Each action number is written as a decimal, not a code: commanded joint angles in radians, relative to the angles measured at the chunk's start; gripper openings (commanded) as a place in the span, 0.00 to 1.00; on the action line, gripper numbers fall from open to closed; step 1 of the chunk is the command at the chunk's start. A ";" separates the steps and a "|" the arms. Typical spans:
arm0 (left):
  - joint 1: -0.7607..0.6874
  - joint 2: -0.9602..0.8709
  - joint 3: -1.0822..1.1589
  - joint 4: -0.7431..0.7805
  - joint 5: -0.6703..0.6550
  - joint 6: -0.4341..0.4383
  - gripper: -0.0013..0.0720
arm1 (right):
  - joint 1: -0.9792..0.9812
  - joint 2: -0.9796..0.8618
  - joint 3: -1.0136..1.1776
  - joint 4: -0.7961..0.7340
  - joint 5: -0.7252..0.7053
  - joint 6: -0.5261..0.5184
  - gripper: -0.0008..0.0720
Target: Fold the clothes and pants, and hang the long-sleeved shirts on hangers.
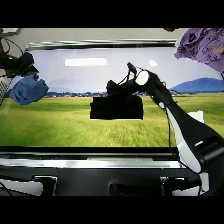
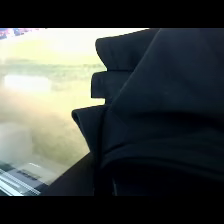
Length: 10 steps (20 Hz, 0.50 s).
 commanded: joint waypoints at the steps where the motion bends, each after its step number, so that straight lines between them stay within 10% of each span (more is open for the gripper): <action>1: 0.008 0.003 -0.025 0.000 -0.002 0.000 0.04 | 0.016 -0.035 0.001 0.063 -0.053 0.004 0.05; 2: 0.008 0.003 -0.029 0.000 -0.002 0.000 0.04 | 0.016 -0.039 0.001 0.084 -0.064 -0.009 0.06; 5: 0.008 0.003 -0.028 0.000 -0.001 0.000 0.04 | 0.016 -0.038 0.001 0.222 -0.104 -0.151 0.57; 10: 0.008 0.003 -0.028 0.001 -0.001 0.000 0.04 | 0.010 0.000 0.001 0.414 -0.083 -0.341 0.60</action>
